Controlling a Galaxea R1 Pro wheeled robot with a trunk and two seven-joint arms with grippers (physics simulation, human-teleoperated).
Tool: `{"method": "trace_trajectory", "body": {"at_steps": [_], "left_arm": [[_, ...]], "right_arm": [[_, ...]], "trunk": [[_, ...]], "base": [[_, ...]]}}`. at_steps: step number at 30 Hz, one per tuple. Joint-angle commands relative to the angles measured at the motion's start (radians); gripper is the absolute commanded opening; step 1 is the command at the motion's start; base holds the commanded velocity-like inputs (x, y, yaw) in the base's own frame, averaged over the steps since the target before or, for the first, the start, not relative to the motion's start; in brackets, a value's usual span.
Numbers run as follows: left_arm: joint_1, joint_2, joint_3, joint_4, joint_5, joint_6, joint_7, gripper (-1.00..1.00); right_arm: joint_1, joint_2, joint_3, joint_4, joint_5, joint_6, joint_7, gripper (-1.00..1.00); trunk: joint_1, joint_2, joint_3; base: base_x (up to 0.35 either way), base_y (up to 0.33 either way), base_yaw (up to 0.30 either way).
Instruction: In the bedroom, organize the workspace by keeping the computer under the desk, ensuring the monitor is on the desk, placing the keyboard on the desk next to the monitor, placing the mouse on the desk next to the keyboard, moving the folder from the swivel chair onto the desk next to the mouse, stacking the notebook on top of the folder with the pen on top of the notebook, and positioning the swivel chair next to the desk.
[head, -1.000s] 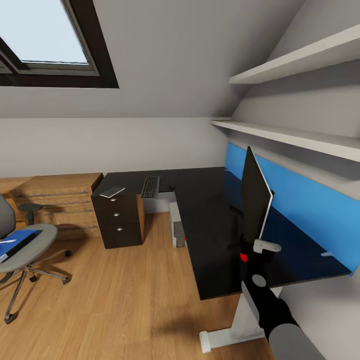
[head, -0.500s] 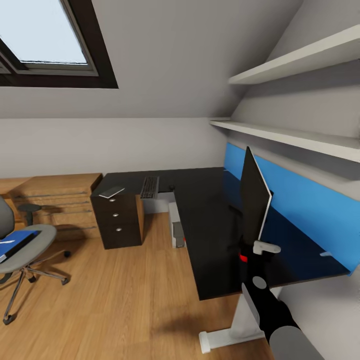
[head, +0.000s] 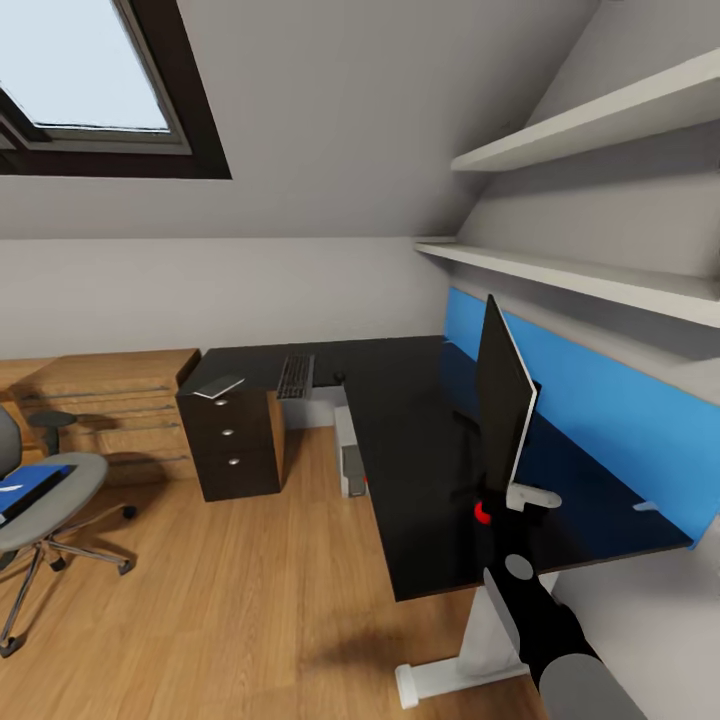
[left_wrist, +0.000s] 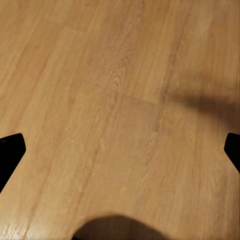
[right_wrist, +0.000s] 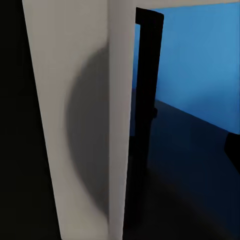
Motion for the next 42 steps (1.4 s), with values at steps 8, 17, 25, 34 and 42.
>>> {"method": "trace_trajectory", "body": {"at_steps": [8,17,25,34,42], "left_arm": [[0.000,-0.010,0.000,-0.001,0.007,-0.001,0.001,1.00],[0.000,-0.011,0.000,-0.001,0.007,-0.001,0.002,1.00],[0.000,-0.011,0.000,-0.001,0.007,-0.001,0.002,1.00],[0.000,-0.011,0.000,-0.001,0.007,-0.001,0.002,1.00],[0.000,-0.011,0.000,-0.001,0.007,-0.001,0.002,1.00]], "right_arm": [[-0.001,0.001,-0.003,0.001,0.010,-0.001,-0.003,1.00],[-0.001,0.001,-0.003,0.001,0.010,-0.001,-0.003,1.00],[-0.001,0.001,-0.003,0.001,0.010,-0.001,-0.003,1.00],[-0.001,0.001,-0.003,0.001,0.010,-0.001,-0.003,1.00],[0.001,0.002,-0.003,0.001,0.010,-0.001,-0.004,1.00]], "trunk": [[0.000,-0.001,0.006],[0.000,-0.001,0.017],[0.000,-0.001,0.019],[0.000,-0.001,0.027],[0.000,-0.001,0.029]], "base": [[0.000,0.000,-0.097],[0.000,0.000,-0.120],[0.000,0.000,-0.016],[0.000,-0.080,-0.072],[0.000,-0.082,-0.016]]}}
